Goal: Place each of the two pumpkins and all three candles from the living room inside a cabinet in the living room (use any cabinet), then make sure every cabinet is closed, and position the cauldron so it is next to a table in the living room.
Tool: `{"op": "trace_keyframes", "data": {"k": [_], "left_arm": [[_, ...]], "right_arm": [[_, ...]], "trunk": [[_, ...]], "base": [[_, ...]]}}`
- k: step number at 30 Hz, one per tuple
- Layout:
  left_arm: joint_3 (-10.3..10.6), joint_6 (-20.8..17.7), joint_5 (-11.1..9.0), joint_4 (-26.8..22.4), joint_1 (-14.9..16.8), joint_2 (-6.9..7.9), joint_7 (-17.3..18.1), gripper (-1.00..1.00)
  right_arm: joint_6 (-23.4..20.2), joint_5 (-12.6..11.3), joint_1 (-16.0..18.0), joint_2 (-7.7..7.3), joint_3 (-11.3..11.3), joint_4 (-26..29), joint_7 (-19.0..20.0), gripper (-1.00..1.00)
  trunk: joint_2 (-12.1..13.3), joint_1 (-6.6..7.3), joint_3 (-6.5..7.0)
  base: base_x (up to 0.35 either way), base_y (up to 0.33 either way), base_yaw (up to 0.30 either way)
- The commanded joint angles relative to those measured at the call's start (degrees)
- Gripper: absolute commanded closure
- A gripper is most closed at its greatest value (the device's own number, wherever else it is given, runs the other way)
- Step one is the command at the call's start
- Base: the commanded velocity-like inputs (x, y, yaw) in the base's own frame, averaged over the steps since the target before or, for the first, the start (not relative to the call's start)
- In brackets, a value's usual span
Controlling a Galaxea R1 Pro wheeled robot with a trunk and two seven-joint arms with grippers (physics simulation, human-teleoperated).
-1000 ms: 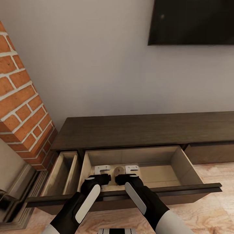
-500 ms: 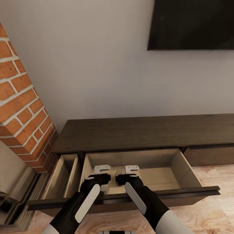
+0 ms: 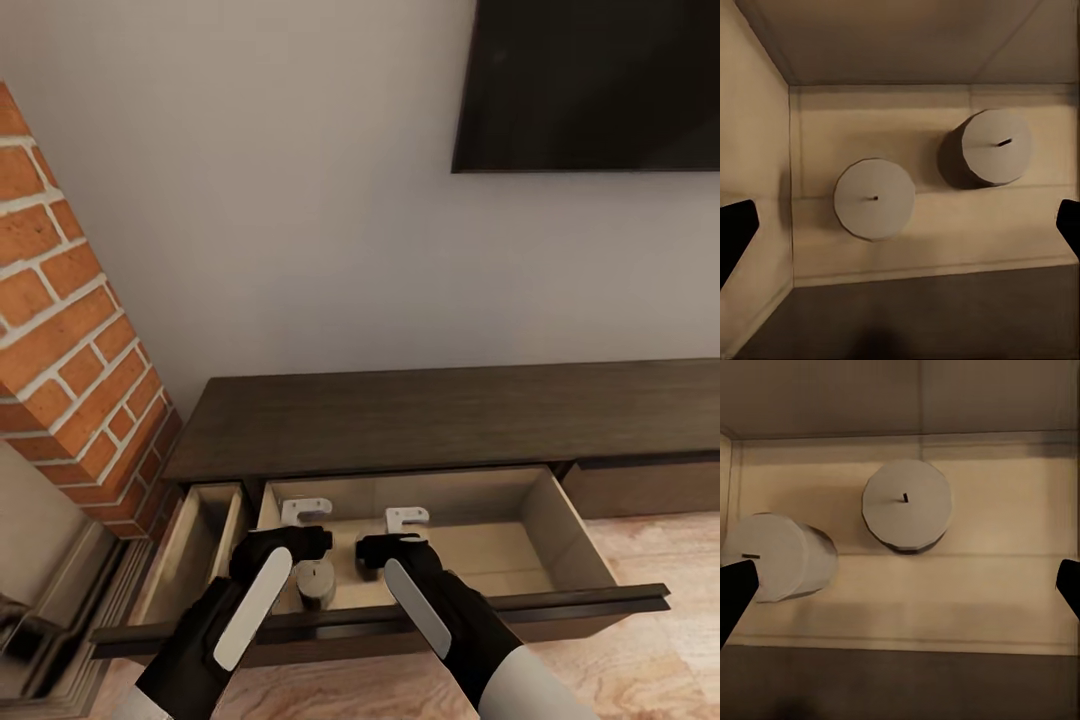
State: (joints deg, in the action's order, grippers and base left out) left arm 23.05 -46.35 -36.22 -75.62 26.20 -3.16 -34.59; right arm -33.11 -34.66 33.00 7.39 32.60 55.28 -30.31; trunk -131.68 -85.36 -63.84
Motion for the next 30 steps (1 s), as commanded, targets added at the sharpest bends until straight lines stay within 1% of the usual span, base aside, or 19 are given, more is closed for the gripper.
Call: {"op": "trace_keyframes", "data": {"k": [1,2,4,6,7,9,16,17,19,22,24,26,30], "left_arm": [[-1.00,-2.29,-0.64,-1.31,0.02,0.00,-0.62,-1.00],[-1.87,-3.89,-0.66,-2.12,-0.01,0.05,-0.63,-1.00],[-3.73,-5.67,-0.70,-2.98,-0.18,0.12,-0.65,-1.00],[-5.74,-6.45,-0.76,-3.33,-0.37,0.15,-0.65,-1.00],[-6.44,-6.65,-0.85,-3.40,-0.43,0.16,-0.67,-1.00],[-7.16,-6.83,-0.89,-3.36,-0.49,0.14,-0.70,-1.00],[-7.65,-7.04,-0.46,-3.47,-0.53,0.07,-0.74,-1.00],[-7.74,-7.06,-0.45,-3.57,-0.53,0.03,-0.77,-1.00],[-7.99,-7.08,-0.56,-3.70,-0.49,-0.07,-0.81,-1.00],[-8.15,-7.09,-0.63,-3.83,-0.46,-0.13,-1.01,-1.00],[-8.20,-7.14,-0.98,-3.96,-0.47,-0.16,-3.10,-1.00],[-8.16,-7.16,-1.23,-4.04,-0.45,-0.28,-4.60,-1.00],[-8.25,-7.17,-1.37,-4.09,-0.45,-0.38,-5.71,-1.00]], "right_arm": [[-0.15,-0.59,0.05,-0.02,0.10,0.12,-0.62,-1.00],[-0.25,-0.59,0.05,-0.02,0.06,0.16,-0.62,-1.00],[-0.41,-0.60,0.05,-0.01,0.03,0.22,-0.68,-1.00],[-0.81,-0.64,0.05,-0.01,0.01,0.25,-0.70,-1.00],[-1.23,-0.66,0.05,-0.01,0.01,0.26,-0.71,-1.00],[-2.21,-0.67,0.05,-0.01,-0.08,0.32,-0.71,-1.00],[-4.43,-0.85,0.05,-0.09,-0.26,1.24,-0.80,-1.00],[-5.11,-0.90,0.05,-0.17,-0.46,2.14,-0.83,-1.00],[-6.50,-0.97,0.05,-0.38,-1.67,4.34,-0.87,-1.00],[-8.36,-0.97,0.05,-0.52,-3.64,6.55,-0.88,-1.00],[-9.41,-0.94,0.05,-0.60,-4.71,7.62,-0.89,-1.00],[-9.63,-0.94,0.05,-0.62,-4.94,7.85,-0.89,-1.00],[-9.97,-0.99,0.05,-0.56,-5.07,7.95,-0.89,-1.00]], "trunk": [[0.39,0.23,0.13],[0.80,0.45,0.31],[1.60,0.89,0.67],[2.40,1.33,1.03],[2.40,1.33,1.03],[2.40,1.33,1.03],[2.40,1.33,1.03],[2.40,1.33,1.03],[2.40,1.33,1.03],[3.60,1.99,1.57],[4.41,2.43,1.93],[5.21,2.87,2.29],[6.81,3.75,3.01]], "base": [[0.000,0.000,0.000],[0.000,0.000,0.000],[0.000,0.000,0.000],[0.000,0.000,0.000],[0.000,0.000,0.000],[0.000,0.000,0.000],[0.000,0.000,0.000],[0.000,0.000,0.000],[0.000,0.000,0.000],[0.000,0.000,0.000],[0.000,0.000,0.000],[0.000,0.000,0.000],[0.000,0.000,0.000]]}}
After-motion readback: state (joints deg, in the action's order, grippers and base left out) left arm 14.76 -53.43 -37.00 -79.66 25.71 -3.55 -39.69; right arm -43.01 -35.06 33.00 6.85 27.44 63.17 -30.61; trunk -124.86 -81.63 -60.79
